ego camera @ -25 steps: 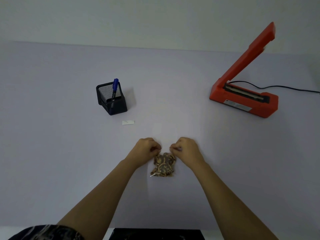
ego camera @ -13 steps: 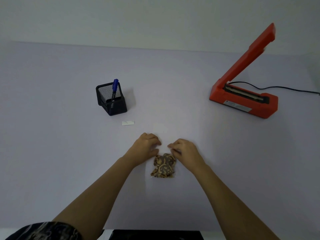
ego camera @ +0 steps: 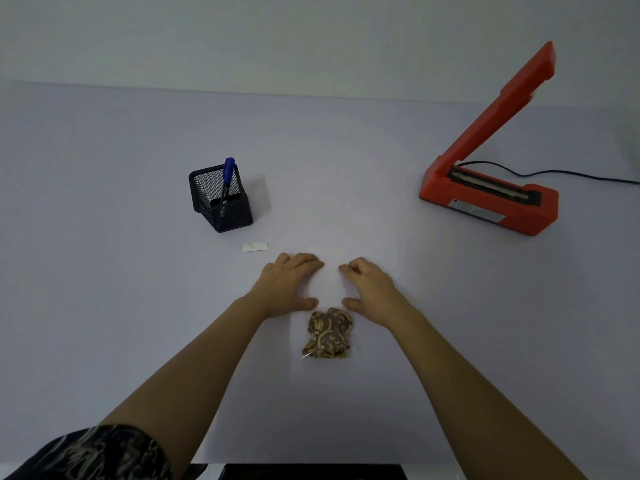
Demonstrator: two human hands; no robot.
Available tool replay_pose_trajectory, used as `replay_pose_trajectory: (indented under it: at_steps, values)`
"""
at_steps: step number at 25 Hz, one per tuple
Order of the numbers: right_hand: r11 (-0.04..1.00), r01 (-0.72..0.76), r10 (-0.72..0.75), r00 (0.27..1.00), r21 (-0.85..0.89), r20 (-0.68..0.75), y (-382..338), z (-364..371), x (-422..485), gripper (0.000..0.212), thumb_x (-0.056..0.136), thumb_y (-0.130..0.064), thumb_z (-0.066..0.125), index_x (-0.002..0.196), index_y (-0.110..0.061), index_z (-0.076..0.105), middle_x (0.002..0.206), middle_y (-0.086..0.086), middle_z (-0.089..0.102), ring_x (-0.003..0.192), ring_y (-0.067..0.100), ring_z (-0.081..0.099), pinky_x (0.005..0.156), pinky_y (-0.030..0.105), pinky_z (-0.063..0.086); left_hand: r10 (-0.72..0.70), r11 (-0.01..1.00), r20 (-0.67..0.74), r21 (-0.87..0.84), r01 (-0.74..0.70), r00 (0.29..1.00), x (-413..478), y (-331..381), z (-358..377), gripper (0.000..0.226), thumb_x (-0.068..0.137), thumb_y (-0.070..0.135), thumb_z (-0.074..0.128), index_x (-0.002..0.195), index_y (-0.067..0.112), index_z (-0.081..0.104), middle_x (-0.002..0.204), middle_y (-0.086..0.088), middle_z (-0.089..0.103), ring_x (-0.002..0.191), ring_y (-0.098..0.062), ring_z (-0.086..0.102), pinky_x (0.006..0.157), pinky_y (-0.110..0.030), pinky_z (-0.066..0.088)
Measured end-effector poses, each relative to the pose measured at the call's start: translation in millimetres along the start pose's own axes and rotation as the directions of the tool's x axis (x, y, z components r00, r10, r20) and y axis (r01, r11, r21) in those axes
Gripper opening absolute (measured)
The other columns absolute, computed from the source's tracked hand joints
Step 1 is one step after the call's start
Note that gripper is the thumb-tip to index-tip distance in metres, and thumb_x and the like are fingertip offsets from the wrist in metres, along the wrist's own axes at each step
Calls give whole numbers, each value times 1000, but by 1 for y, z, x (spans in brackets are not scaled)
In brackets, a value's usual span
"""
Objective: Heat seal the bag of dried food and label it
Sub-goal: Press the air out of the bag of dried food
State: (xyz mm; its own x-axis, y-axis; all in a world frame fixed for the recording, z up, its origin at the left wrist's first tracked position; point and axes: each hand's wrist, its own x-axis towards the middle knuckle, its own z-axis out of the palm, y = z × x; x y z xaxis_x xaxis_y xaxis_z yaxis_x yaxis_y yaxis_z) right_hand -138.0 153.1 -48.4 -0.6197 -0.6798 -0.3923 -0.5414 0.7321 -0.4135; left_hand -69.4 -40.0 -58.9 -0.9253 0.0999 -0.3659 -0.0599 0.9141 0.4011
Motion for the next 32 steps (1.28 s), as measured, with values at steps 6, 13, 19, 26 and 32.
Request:
replay_pose_trajectory:
  at_steps: [6, 13, 19, 26, 32]
  values:
    - [996, -79, 75, 994, 51, 78, -2, -11, 12, 87, 76, -30, 72, 144, -10, 23, 136, 8, 33, 125, 24, 33, 105, 36, 35, -24, 1000, 42, 15, 23, 999, 9, 1, -8, 93, 71, 51, 69, 146, 26, 20, 151, 4, 22, 128, -23, 28, 100, -41, 33]
    - [985, -121, 115, 992, 122, 56, -2, -8, 9, 109, 74, -31, 74, 147, -15, -5, 135, 8, 27, 121, 24, 36, 102, 34, 37, -19, 998, 2, -57, 19, 1000, 9, 0, -6, 96, 68, 47, 74, 144, 21, 22, 147, 2, 22, 124, -23, 29, 99, -42, 35]
    - [966, 27, 9, 990, 257, -138, 3, 8, -5, 47, 76, -15, 68, 120, -16, 51, 113, 2, 50, 106, 19, 46, 94, 38, 41, 63, 983, -57, -169, -71, 996, -2, -2, 7, 35, 79, 33, 69, 110, 23, 56, 119, 1, 45, 103, -17, 37, 90, -38, 39]
    - [955, 176, -134, 974, 237, -183, 7, 22, -10, 22, 84, -5, 60, 101, -14, 71, 107, 3, 63, 101, 18, 54, 90, 25, 41, 250, 962, -110, -88, -260, 962, -8, -6, 17, 24, 85, 34, 56, 100, 25, 73, 103, 2, 64, 93, -22, 53, 74, -40, 47]
    - [970, 137, -102, 979, 203, -175, 10, 20, -9, 35, 86, -17, 61, 121, -17, 60, 128, -1, 58, 119, 17, 50, 102, 33, 36, 172, 985, -75, 13, -172, 982, -9, -13, 14, 56, 79, 59, 35, 120, 33, 62, 133, 12, 53, 115, -22, 42, 87, -38, 36]
